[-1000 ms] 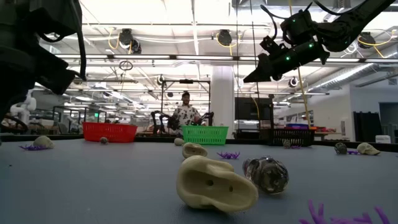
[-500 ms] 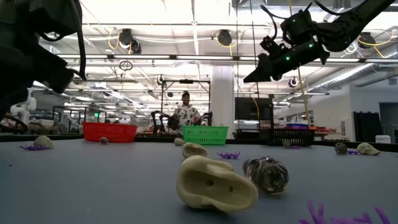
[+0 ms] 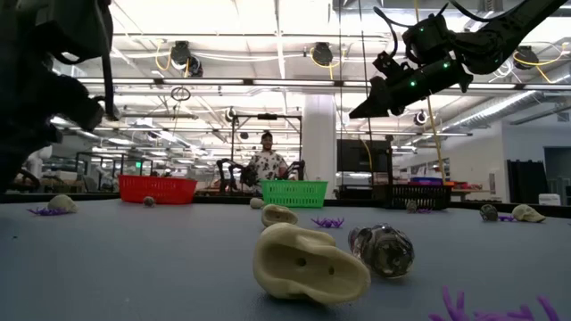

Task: Sort Halloween decoration
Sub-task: Put the black skull toy into the red bin

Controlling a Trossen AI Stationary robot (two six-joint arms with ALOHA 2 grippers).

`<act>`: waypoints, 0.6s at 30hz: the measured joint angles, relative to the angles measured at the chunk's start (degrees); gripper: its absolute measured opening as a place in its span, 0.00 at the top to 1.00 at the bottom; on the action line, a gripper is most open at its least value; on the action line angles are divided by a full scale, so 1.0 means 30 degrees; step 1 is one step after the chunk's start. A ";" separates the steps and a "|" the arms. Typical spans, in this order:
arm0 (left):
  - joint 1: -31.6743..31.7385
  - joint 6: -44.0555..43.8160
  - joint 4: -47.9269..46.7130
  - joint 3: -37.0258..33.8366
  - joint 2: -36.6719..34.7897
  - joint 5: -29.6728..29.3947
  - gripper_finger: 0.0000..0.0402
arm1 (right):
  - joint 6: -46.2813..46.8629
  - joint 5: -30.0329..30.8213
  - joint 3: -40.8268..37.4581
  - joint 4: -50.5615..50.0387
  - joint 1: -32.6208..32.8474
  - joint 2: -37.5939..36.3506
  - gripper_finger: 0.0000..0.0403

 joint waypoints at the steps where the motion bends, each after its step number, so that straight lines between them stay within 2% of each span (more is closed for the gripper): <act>1: -0.0011 0.0251 -0.0011 -0.0089 0.0000 0.0000 0.59 | 0.0001 -0.0001 0.0000 -0.0001 0.0000 0.0000 1.00; 6: -0.0468 0.1831 0.0040 -0.0208 0.0000 -0.0119 0.59 | 0.0000 0.0000 0.0000 -0.0007 0.0000 0.0000 1.00; 12: -0.0998 0.3230 0.0166 -0.0223 0.0100 -0.1131 0.59 | 0.0000 0.0000 0.0000 -0.0014 0.0001 0.0000 1.00; 18: -0.1370 0.4872 0.0855 -0.0225 0.0937 -0.1244 0.59 | 0.0000 0.0000 0.0000 -0.0020 0.0000 0.0000 1.00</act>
